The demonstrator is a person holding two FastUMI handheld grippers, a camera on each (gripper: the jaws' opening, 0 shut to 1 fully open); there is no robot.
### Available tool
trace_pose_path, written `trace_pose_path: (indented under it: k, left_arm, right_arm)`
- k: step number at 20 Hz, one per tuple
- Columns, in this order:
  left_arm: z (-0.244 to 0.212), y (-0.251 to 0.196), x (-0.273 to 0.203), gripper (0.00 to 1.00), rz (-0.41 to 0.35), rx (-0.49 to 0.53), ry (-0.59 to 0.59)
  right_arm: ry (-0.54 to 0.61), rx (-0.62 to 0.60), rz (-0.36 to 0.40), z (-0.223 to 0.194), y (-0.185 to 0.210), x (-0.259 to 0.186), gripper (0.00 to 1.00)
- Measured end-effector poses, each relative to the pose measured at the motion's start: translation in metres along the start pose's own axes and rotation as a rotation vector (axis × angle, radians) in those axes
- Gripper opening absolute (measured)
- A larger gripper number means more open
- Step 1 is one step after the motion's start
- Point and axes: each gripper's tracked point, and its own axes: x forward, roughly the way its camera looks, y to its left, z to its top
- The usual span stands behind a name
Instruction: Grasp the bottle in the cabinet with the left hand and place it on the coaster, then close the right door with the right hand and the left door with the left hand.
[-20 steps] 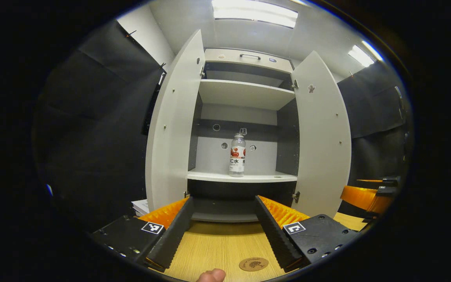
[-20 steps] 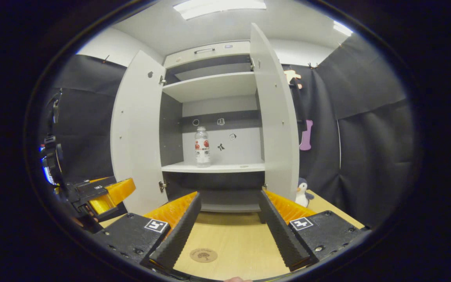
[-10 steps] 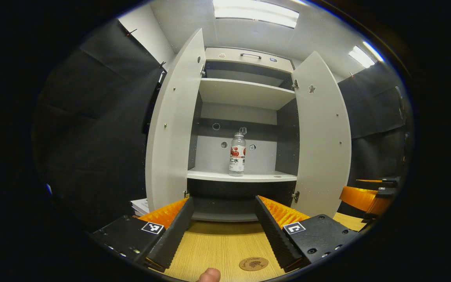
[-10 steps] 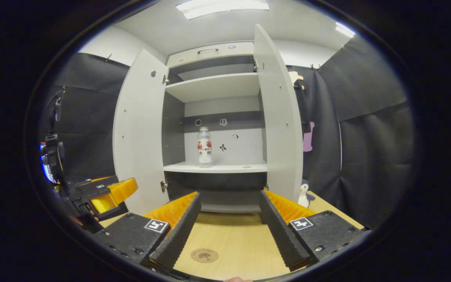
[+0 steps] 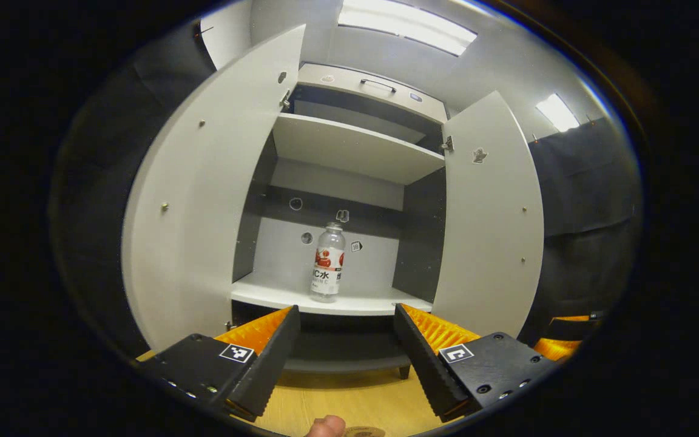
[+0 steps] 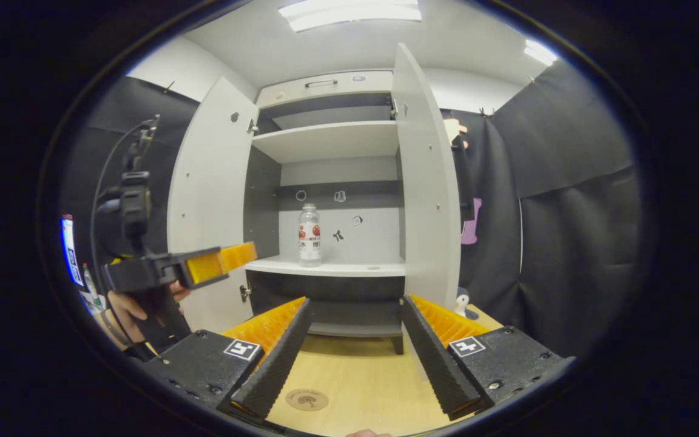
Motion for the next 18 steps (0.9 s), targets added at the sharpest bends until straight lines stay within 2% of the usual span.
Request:
trace_pose_path:
  k: [1,2,3,4,5,7,8,9,10,12,13,18]
  left_arm:
    - [0.005,0.002,0.019,0.95,-0.003,0.015,-0.003]
    - [0.008,0.005,0.040,0.99,0.002,0.031,-0.003]
    - [0.008,0.008,0.060,0.99,0.004,0.043,0.005]
    - [0.008,0.010,0.080,0.95,0.008,0.054,0.013]
    - [0.007,0.014,0.099,0.95,0.014,0.064,0.021]
    - [0.006,0.021,0.136,0.95,0.031,0.086,0.038]
    - [0.003,0.025,0.152,0.95,0.041,0.096,0.053]
    - [-0.001,0.028,0.165,0.95,0.052,0.107,0.064]
    - [-0.002,0.031,0.179,0.95,0.063,0.117,0.069]
    - [-0.009,0.038,0.205,0.95,0.082,0.138,0.088]
    - [-0.012,0.042,0.214,0.95,0.091,0.144,0.100]
    - [-0.017,0.058,0.252,0.95,0.134,0.151,0.109]
  right_arm:
    - [-0.002,-0.003,-0.013,-0.001,-0.004,-0.001,0.98]
    - [0.000,-0.003,-0.022,-0.001,-0.007,-0.002,0.98]
    - [0.003,-0.001,-0.031,-0.002,-0.010,-0.003,0.93]
    - [0.004,0.002,-0.043,-0.002,-0.013,-0.004,0.98]
    - [0.004,0.004,-0.057,-0.001,-0.016,-0.003,0.93]
    - [0.007,0.002,-0.086,-0.003,-0.023,-0.003,0.93]
    - [0.008,0.000,-0.100,-0.003,-0.026,-0.002,0.98]
    - [0.008,-0.005,-0.113,-0.002,-0.030,0.000,0.98]
    - [0.008,-0.008,-0.125,-0.001,-0.034,0.000,0.93]
    - [0.007,-0.009,-0.144,-0.002,-0.044,-0.004,0.94]
    - [0.010,-0.008,-0.158,-0.005,-0.049,-0.005,0.98]
    - [0.000,0.011,-0.209,-0.006,-0.063,-0.007,0.98]
